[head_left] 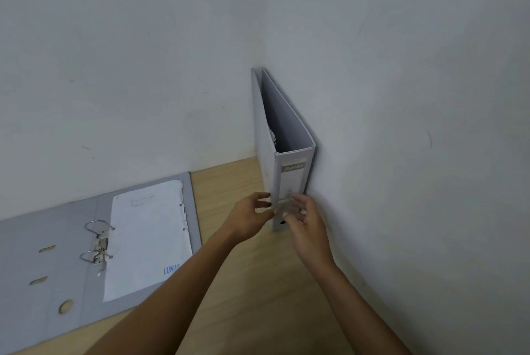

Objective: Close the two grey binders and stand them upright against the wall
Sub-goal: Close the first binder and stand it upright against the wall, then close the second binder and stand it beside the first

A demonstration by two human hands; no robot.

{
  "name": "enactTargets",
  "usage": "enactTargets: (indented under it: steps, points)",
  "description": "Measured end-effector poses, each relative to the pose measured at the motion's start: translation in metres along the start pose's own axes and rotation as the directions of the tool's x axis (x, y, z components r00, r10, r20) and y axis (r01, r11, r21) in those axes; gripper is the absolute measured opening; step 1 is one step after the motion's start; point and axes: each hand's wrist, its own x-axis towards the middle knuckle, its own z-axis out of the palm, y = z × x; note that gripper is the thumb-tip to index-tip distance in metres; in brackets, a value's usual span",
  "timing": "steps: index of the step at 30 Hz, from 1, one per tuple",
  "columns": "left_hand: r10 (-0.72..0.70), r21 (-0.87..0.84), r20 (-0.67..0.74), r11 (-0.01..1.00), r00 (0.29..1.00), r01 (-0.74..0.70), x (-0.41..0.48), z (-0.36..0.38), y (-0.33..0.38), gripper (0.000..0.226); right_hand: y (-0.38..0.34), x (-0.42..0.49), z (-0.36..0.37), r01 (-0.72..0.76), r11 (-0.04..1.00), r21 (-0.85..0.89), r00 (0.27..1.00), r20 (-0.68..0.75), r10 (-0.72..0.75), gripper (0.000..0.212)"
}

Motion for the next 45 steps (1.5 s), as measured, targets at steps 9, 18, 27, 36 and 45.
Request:
enactTargets:
  steps: [9,18,27,36,45]
  points:
    - [-0.105,-0.203,-0.018,0.974,0.994,0.099,-0.093,-0.046,-0.059,0.032,0.002,-0.023,0.05,-0.033,0.992,-0.123,0.964,0.26,0.065,0.032]
    - [-0.301,-0.35,-0.117,0.904,0.947,0.244,-0.195,-0.112,-0.166,0.027,0.014,-0.079,0.16,-0.084,0.953,-0.292,0.826,0.514,0.23,0.031]
    - [-0.536,-0.549,-0.18,0.751,0.825,0.368,-0.288,-0.195,-0.295,0.03,0.023,-0.145,0.3,-0.096,0.893,-0.44,0.68,0.626,0.382,0.029]
    - [-0.69,-0.683,-0.161,0.594,0.706,0.425,-0.333,-0.254,-0.372,0.039,0.04,-0.161,0.442,0.153,0.837,-0.525,0.62,0.711,0.332,0.037]
    - [-0.728,-0.721,-0.148,0.543,0.67,0.431,-0.348,-0.279,-0.408,0.038,0.061,-0.148,0.527,0.612,0.503,-0.611,0.523,0.789,0.323,0.069]
